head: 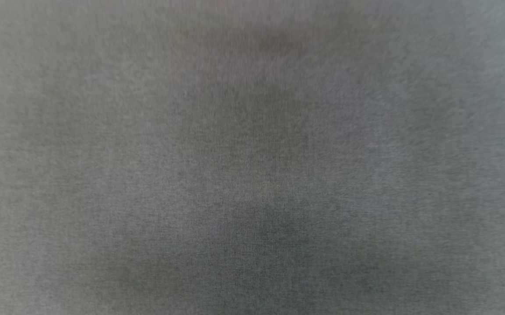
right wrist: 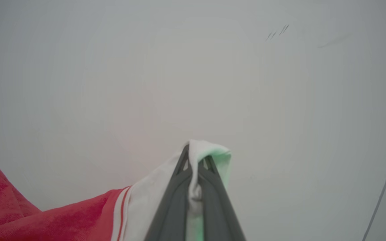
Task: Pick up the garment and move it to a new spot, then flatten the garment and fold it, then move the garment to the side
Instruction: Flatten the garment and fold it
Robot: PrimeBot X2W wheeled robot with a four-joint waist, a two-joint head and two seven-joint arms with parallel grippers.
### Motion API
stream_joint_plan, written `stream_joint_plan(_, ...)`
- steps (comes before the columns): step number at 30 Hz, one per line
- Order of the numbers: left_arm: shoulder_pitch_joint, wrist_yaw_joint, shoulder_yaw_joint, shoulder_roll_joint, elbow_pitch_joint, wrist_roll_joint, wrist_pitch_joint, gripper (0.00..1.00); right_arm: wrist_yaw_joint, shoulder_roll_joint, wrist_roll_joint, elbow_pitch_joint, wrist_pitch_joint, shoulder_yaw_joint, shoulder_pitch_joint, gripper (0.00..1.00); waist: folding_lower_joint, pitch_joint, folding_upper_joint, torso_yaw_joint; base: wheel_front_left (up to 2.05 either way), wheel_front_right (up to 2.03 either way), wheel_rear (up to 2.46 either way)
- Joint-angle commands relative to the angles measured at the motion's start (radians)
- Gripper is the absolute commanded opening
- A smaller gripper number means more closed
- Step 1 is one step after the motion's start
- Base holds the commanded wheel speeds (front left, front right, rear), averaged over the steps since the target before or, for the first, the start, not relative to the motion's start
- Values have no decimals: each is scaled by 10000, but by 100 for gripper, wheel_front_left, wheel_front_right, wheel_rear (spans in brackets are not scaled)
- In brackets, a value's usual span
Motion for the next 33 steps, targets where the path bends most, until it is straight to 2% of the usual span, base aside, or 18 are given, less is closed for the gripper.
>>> stream_joint_plan(1, -214, -30, 4, -30, 165, 115, -439, 0, -7, 33, -327, 206, -493, 85, -296, 0, 0, 675, 0, 107, 0, 0, 0)
stream_joint_plan(5, -338, -104, -202, -183, 692, 256, -1741, 0, -7, 191, -886, 1227, -1242, 181, -749, 0, 0, 1105, 0, 210, 0, 0, 0)
stream_joint_plan(11, 394, -154, -750, -476, 1953, 1, -2309, 0, -7, 530, -631, 2708, -1282, 800, -210, 0, 0, 1106, 0, 336, 0, 0, 0)
stream_joint_plan(15, 1093, -161, -1220, -563, 2612, -531, -1761, 0, -9, 601, 148, 3268, -942, 1281, 407, 0, 0, 841, 0, 368, 0, 0, 0)
stream_joint_plan(16, 1478, -163, -1418, -515, 2832, -876, -1353, 0, -9, 719, 800, 3433, -588, 1391, 839, 0, 0, 656, 0, 372, 0, 0, 0)
stream_joint_plan(19, 2043, -164, -1771, -445, 2945, -1378, -565, 0, -9, 605, 1438, 3332, 78, 1955, 1422, 0, 0, 342, 0, 407, 0, 0, 0)
stream_joint_plan(26, 3639, -166, -2387, -114, 2629, -2709, 1828, 0, -9, 38, 3235, 2340, 1902, 2995, 3198, 0, 0, -598, 0, 537, 0, 0, 0)
stream_joint_plan(32, 5223, -167, -2700, 396, 2060, -3331, 3272, 0, -7, -929, 4662, 921, 3401, 3471, 4937, 0, 0, -1348, 0, 653, 0, 0, 0)
stream_joint_plan(33, 5223, -167, -2700, 396, 2060, -3331, 3272, 0, -7, -929, 4662, 921, 3401, 3471, 4937, 0, 0, -1348, 0, 653, 0, 0, 0)
